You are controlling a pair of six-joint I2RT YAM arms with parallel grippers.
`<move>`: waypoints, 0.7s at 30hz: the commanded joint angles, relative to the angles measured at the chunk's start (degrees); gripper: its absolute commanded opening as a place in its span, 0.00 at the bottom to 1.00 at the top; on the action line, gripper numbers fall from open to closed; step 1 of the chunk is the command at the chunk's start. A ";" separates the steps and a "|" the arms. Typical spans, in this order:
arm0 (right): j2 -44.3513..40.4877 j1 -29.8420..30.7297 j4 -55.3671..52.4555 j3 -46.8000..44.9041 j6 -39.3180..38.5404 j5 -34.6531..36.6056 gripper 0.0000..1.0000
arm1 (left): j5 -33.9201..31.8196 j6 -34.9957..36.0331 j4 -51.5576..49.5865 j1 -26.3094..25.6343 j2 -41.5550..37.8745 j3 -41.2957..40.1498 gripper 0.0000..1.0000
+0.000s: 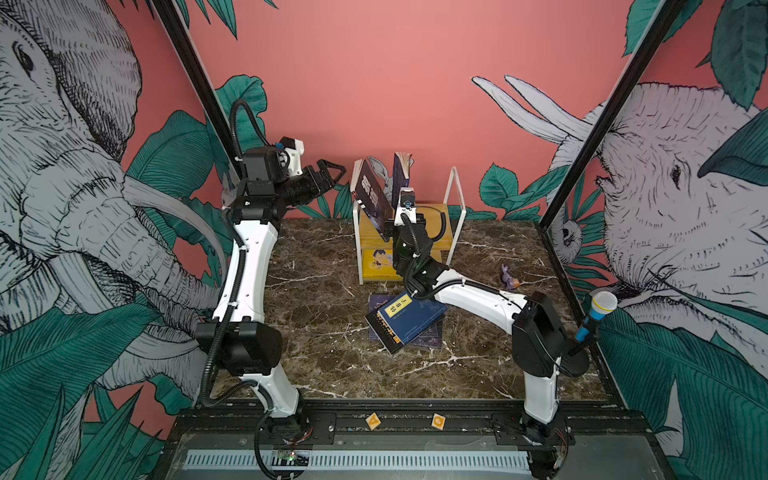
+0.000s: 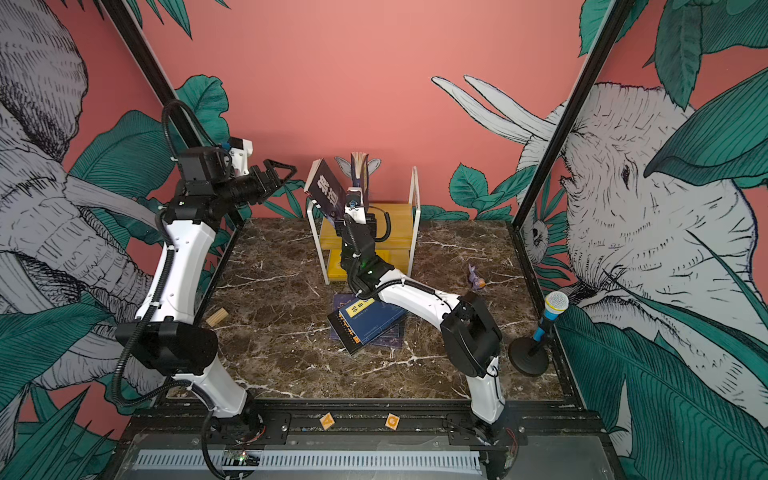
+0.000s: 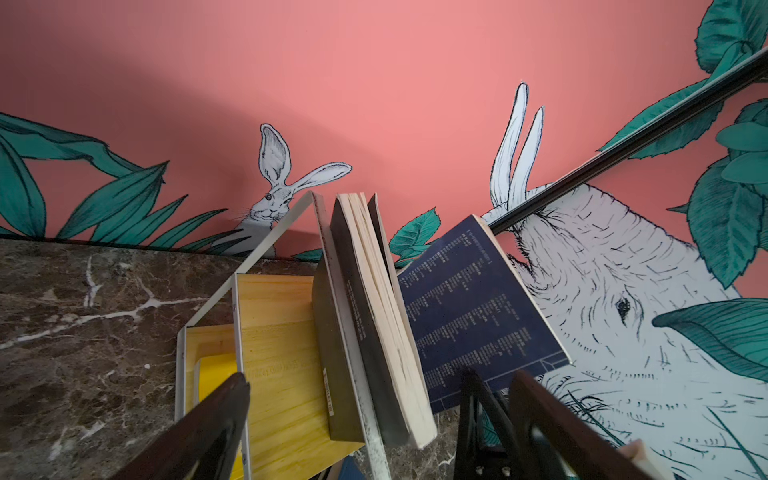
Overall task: Stacking books/files
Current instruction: Place the book on the bookshelf.
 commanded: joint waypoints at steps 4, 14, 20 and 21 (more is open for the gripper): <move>0.88 0.13 0.82 2.71 2.57 -3.20 0.00 | 3.82 -3.27 4.53 -1.30 0.64 -1.06 0.94; 1.11 -0.04 0.76 -0.18 5.65 -4.19 0.00 | 4.29 -3.87 5.50 -2.94 1.46 -1.55 0.86; 1.99 -0.05 1.53 -1.06 5.63 -4.71 0.00 | 4.64 -4.65 6.32 -3.08 1.89 -2.56 0.80; 2.10 -0.05 1.87 -1.20 5.41 -4.85 0.00 | 4.64 -4.77 6.32 -3.04 1.98 -2.54 0.80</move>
